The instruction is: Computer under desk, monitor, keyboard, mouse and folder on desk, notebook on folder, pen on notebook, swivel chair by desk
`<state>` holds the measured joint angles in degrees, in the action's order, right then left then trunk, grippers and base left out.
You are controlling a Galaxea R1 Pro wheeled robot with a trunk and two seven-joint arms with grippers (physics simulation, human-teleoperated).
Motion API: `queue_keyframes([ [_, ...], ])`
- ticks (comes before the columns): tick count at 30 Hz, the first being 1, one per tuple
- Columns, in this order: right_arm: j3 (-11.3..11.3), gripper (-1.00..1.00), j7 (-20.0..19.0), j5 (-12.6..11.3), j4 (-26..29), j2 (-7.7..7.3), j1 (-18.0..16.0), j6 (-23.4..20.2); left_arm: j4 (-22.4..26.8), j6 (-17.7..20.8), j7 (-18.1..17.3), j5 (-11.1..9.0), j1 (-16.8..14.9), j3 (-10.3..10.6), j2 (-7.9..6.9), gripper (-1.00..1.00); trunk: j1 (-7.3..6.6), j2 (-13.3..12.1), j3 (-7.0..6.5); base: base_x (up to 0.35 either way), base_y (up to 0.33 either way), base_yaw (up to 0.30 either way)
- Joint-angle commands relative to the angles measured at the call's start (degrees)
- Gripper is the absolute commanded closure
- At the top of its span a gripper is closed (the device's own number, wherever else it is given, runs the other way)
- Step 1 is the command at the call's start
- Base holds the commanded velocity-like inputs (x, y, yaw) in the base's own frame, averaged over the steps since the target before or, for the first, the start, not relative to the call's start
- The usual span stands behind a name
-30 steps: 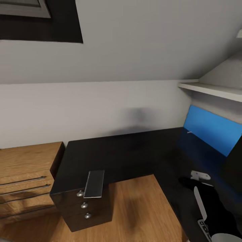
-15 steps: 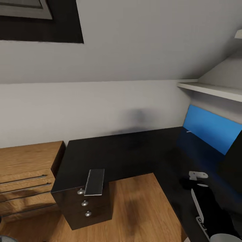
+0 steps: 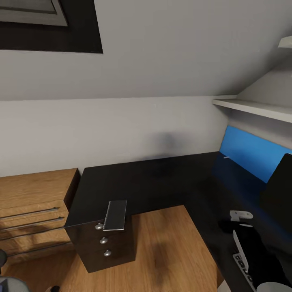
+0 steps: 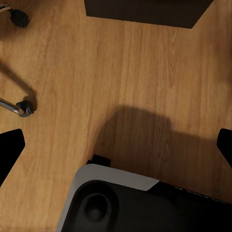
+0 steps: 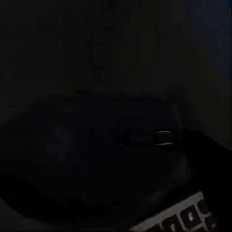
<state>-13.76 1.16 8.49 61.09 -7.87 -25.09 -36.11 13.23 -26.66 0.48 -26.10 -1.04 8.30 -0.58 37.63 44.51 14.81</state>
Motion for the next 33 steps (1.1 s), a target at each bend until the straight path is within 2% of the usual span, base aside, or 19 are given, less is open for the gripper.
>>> queue_keyframes([
  [1,0.0,1.00,-0.1,0.4,-0.3,-0.48,0.0,-0.3,0.0,-0.2,0.1,-0.5,0.0,0.5,-0.04,-1.00,0.01,0.1,0.08,-0.004,0.000,0.000],
  [7,0.1,1.00,-2.2,0.4,-3.2,-2.36,0.0,-0.4,0.0,-0.2,0.1,-0.5,0.0,0.5,-0.04,-1.00,0.01,0.1,0.08,-0.001,0.000,0.000],
  [17,0.1,1.00,-3.3,0.4,-4.7,-3.18,0.0,-2.8,0.0,-0.2,0.1,-0.5,-0.1,0.5,-0.04,-1.00,0.01,0.1,0.08,0.000,0.000,0.000],
  [25,0.3,1.00,-3.4,0.5,-5.5,-3.76,0.0,-2.9,0.0,-0.2,0.1,-0.5,0.0,0.5,-0.04,-1.00,0.01,0.1,0.08,0.000,0.000,0.000],
  [33,3.4,1.00,-3.5,1.0,-6.8,-4.20,0.0,-1.5,0.0,-0.2,0.1,-0.5,-0.1,0.5,-0.05,-1.00,0.01,0.1,0.08,0.000,0.000,0.000],
])
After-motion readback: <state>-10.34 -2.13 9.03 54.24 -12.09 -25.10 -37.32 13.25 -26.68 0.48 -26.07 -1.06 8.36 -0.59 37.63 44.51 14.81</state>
